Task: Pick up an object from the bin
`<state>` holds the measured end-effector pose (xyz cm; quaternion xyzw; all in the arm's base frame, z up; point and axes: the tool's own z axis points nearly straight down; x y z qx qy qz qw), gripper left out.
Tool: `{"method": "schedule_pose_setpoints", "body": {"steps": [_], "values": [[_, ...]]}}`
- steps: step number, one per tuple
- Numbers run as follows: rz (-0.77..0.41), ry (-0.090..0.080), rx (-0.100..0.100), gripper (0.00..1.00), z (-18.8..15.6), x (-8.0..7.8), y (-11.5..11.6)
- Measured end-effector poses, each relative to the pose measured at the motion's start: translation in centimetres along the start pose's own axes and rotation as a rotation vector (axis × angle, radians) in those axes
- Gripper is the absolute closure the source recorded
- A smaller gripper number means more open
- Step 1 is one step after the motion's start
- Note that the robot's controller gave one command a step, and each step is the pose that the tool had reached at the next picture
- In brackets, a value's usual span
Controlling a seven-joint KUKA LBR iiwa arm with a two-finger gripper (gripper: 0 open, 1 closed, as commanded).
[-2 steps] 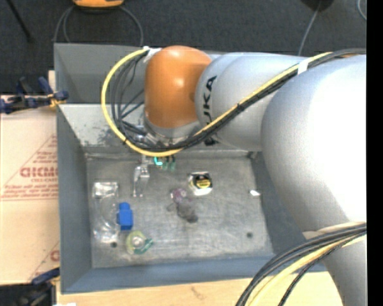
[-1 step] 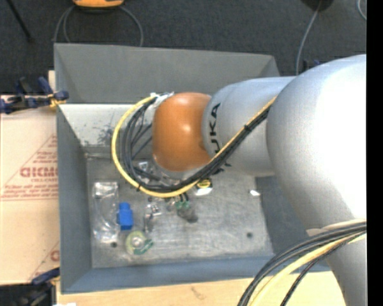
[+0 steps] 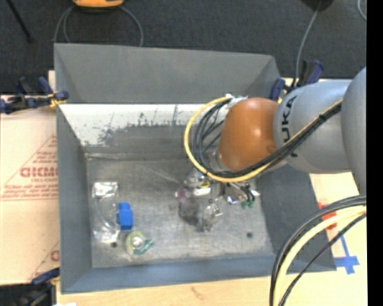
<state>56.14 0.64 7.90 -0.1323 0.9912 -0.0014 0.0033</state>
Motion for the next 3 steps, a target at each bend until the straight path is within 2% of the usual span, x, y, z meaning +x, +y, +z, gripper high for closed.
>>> {"method": "schedule_pose_setpoints", "body": {"steps": [1, 2, 3], "values": [[-0.002, -0.004, -0.003, 1.0, -0.1, -0.2, 0.5], [0.0, 0.002, -0.005, 0.0, 0.0, -0.1, 0.5], [-0.14, 0.005, -0.005, 0.0, -0.7, 0.5, 7.3]]}}
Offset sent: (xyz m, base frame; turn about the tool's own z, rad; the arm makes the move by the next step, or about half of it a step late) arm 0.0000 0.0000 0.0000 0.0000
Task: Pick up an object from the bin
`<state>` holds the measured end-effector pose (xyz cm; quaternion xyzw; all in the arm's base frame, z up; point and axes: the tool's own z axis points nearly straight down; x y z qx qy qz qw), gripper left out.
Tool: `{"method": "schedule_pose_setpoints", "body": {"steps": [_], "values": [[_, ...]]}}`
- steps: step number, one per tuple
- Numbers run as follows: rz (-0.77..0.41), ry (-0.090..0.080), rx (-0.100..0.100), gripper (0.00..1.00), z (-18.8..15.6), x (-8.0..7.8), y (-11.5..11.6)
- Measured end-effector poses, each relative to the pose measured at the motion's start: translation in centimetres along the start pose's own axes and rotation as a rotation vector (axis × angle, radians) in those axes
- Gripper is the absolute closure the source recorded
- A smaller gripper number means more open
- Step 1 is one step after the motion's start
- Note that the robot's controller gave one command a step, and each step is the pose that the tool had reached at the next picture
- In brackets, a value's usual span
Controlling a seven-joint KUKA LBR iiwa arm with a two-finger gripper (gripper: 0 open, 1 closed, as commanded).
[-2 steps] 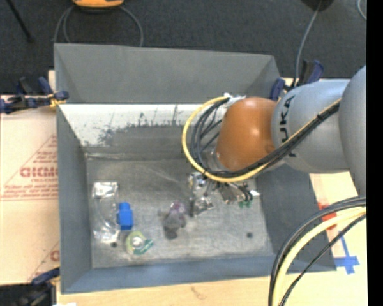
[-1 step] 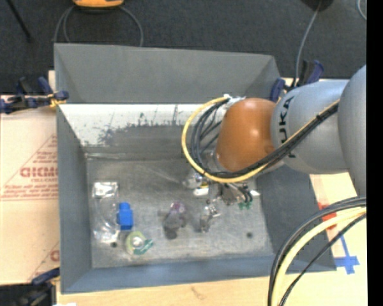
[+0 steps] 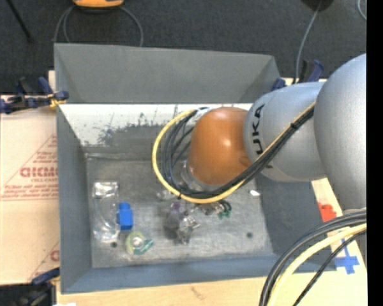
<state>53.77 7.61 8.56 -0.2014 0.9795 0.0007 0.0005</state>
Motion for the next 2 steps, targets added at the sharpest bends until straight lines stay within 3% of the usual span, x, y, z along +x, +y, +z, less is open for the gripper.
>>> {"method": "schedule_pose_setpoints", "body": {"steps": [1, 2], "values": [[0.009, -0.001, -0.001, 1.0, 0.0, 0.0, -0.2], [0.021, -0.011, 0.006, 1.0, -15.3, -1.5, -1.0]]}}
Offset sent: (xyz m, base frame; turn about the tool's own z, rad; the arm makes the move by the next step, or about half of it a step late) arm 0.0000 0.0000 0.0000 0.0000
